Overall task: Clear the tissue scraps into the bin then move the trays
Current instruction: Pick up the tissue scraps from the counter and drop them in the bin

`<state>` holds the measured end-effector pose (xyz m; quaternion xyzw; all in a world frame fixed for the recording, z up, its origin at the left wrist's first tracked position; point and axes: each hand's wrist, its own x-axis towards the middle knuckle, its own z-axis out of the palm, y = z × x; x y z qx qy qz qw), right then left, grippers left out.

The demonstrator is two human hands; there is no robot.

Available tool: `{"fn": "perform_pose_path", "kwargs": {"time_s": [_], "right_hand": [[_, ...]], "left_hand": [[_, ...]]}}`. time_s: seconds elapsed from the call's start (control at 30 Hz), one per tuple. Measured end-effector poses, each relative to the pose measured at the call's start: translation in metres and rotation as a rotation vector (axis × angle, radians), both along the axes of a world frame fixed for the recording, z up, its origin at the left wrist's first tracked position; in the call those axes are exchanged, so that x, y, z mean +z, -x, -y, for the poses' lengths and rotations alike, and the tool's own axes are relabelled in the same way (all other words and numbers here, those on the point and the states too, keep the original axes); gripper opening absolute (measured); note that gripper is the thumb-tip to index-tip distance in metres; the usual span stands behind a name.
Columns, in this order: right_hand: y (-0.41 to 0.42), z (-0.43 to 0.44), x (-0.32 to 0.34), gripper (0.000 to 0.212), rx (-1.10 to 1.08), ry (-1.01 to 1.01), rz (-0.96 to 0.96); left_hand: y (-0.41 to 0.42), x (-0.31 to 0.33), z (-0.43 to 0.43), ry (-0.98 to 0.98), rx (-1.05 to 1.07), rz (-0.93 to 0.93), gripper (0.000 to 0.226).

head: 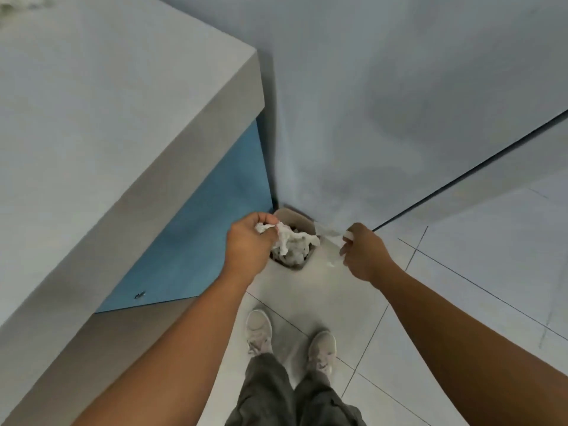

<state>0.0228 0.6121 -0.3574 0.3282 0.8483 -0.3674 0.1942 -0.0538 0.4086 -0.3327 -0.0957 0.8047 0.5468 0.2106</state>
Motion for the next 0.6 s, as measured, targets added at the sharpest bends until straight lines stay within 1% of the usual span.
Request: {"fn": "perform_pose_path", "kwargs": {"time_s": [0.07, 0.13, 0.23, 0.27, 0.37, 0.5, 0.6], "right_hand": [[0.004, -0.003, -0.031, 0.015, -0.031, 0.003, 0.013], [0.009, -0.005, -0.06, 0.017, -0.071, 0.048, 0.009], [0.011, -0.007, -0.1, 0.03, -0.098, 0.12, 0.005], [0.011, -0.008, -0.113, 0.029, -0.117, 0.135, 0.019], [0.01, -0.009, -0.152, 0.013, -0.217, 0.187, 0.06], [-0.001, -0.01, -0.197, 0.026, -0.354, 0.266, 0.09], [-0.01, -0.008, -0.22, 0.018, -0.419, 0.332, 0.105]], "left_hand": [[0.008, -0.042, -0.007, 0.033, 0.013, 0.013, 0.027], [0.017, -0.086, -0.014, 0.071, 0.008, 0.025, 0.024], [0.031, -0.153, -0.022, 0.147, -0.034, 0.081, 0.022], [0.035, -0.176, -0.025, 0.174, -0.057, 0.106, 0.021], [0.042, -0.233, -0.03, 0.236, -0.115, 0.155, 0.021], [0.051, -0.294, -0.037, 0.265, -0.155, 0.216, 0.019], [0.059, -0.333, -0.04, 0.279, -0.176, 0.266, 0.016]]}}
